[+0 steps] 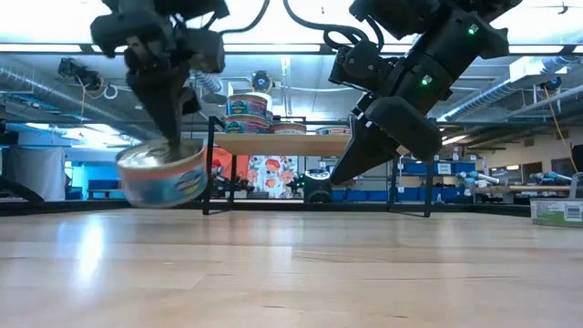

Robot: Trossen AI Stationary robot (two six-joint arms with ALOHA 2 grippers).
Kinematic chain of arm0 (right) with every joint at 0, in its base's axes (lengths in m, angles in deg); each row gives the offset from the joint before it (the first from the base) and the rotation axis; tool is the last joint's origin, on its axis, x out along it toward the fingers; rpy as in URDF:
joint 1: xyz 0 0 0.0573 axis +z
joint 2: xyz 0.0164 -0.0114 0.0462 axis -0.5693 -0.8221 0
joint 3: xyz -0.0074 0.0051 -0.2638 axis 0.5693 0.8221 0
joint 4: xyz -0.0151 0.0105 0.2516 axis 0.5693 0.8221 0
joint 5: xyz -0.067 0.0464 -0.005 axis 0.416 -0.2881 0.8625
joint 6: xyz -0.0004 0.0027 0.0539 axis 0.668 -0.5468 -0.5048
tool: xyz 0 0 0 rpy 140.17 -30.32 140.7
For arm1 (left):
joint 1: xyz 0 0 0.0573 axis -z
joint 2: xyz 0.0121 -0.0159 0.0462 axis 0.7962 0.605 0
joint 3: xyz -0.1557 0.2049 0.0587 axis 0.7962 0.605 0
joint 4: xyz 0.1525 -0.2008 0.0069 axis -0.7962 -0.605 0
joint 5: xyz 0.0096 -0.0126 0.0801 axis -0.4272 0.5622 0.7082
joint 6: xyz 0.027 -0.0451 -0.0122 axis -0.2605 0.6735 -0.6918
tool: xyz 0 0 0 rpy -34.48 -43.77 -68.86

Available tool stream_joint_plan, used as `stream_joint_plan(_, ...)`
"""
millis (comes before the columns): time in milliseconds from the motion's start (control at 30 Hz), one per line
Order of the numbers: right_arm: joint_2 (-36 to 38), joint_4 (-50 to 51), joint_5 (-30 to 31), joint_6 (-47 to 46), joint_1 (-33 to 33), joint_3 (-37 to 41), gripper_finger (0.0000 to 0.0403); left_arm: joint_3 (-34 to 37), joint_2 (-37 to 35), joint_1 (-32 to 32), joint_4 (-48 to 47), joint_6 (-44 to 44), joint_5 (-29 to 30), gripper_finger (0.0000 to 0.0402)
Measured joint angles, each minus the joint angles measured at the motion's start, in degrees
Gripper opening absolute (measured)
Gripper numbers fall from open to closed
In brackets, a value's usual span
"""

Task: Stack canned seafood by type on shelf
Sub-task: Stack the blue pink tuna can on the right blue tuna can on the shelf

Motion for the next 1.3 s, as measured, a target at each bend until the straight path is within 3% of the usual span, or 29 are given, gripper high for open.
stream_joint_plan(300,0.0,0.0,0.0,0.0,0.0,0.0,0.0005,-11.2,0.0,-1.7,-5.3,-2.4,6.0,0.0)
stream_joint_plan(667,0.0,-1.1,0.0,1.0,-0.1,0.0,0.0005,-26.8,1.4,-13.9,-6.2,-10.8,9.5,0.0)
stream_joint_plan(967,0.0,-2.1,-0.4,2.3,-0.1,0.0,0.0005,-44.5,12.9,-24.7,-7.8,-21.9,9.9,0.0)
stream_joint_plan(1300,0.0,-1.7,-0.5,2.2,-0.1,0.0,0.0005,-63.7,28.7,-33.2,-12.8,-27.9,9.8,0.0)
